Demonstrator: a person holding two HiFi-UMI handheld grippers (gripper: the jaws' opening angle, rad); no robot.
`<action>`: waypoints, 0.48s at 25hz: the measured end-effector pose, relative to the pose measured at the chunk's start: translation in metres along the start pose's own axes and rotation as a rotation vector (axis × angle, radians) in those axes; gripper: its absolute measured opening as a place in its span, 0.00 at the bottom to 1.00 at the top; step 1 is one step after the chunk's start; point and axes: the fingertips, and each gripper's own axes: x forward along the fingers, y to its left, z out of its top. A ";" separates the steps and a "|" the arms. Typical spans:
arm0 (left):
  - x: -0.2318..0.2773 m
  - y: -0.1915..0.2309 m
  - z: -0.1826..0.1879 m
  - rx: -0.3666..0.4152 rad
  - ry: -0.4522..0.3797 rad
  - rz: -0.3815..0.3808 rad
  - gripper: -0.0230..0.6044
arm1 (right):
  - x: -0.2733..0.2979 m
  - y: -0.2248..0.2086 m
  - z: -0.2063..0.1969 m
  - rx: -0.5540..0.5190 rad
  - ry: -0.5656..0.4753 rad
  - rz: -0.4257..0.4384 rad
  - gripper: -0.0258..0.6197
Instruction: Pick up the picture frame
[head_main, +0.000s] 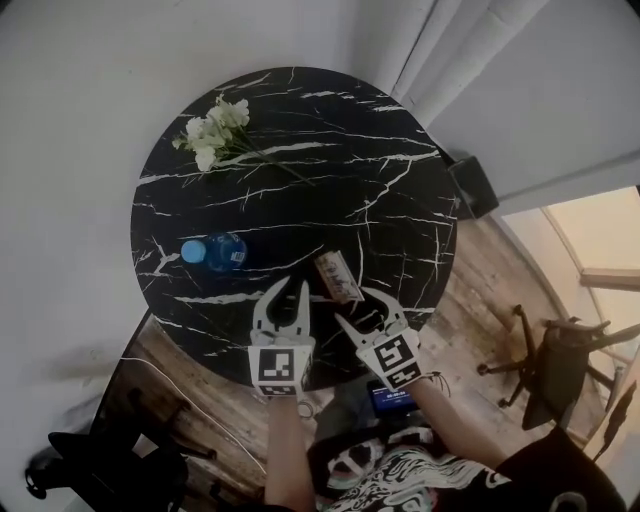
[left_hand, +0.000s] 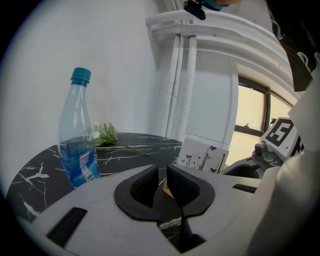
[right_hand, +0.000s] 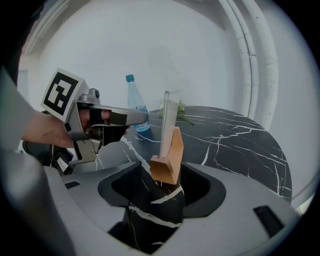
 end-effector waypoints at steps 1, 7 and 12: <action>0.003 -0.001 -0.002 0.009 0.006 -0.007 0.11 | 0.005 0.000 0.001 -0.003 -0.005 -0.002 0.35; 0.014 0.007 -0.010 -0.019 0.027 -0.009 0.11 | 0.025 -0.009 -0.001 -0.031 0.025 0.012 0.35; 0.023 -0.008 -0.007 0.012 0.021 -0.150 0.25 | 0.021 -0.012 -0.002 -0.100 0.042 0.036 0.35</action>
